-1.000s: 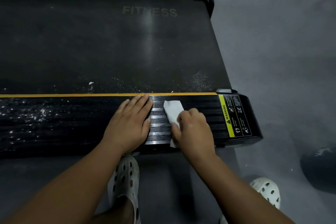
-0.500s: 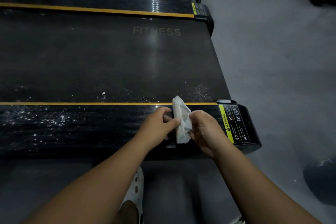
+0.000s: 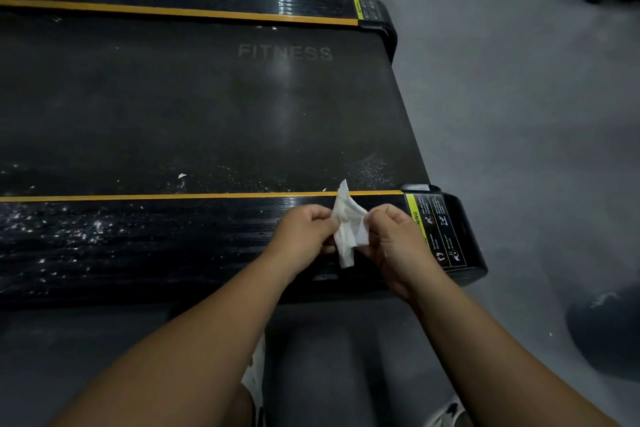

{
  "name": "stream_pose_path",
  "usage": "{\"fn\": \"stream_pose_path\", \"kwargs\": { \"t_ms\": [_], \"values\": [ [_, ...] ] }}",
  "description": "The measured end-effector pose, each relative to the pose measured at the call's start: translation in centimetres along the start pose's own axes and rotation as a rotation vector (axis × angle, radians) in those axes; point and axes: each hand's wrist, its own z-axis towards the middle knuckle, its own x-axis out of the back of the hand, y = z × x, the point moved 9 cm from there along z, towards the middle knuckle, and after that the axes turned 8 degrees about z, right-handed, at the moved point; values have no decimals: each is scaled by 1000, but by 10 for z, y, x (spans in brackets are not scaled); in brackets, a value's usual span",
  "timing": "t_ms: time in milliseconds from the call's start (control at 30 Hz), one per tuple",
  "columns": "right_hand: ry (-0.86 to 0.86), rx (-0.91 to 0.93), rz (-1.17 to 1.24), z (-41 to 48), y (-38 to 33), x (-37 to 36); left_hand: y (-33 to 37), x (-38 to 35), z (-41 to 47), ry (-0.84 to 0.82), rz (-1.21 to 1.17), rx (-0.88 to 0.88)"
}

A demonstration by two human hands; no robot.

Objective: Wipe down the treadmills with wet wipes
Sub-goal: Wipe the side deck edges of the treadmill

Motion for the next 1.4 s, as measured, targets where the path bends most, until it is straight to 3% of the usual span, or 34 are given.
{"fn": "stream_pose_path", "kwargs": {
  "t_ms": [300,433,567,767,1000,1167,1233,1300,1400],
  "values": [
    [261,-1,92,12,3,49,-9,18,3,80,-61,78],
    [62,-110,-2,14,14,22,-6,5,3,30,-137,127],
    [-118,-83,-375,2,13,-4,-4,-5,1,-31,-56,93],
    [67,-65,-63,8,9,15,1,6,6,44,-12,43],
    [212,12,-144,14,0,38,2,23,5,262,32,3],
    [213,87,-178,19,-12,32,9,28,4,314,122,-76],
    [217,171,-352,21,-23,28,12,32,4,333,256,-115],
    [280,299,-739,21,-39,30,12,38,3,359,406,-124],
    [359,643,-1062,7,-63,19,17,55,1,446,687,-155]
  ]
}}
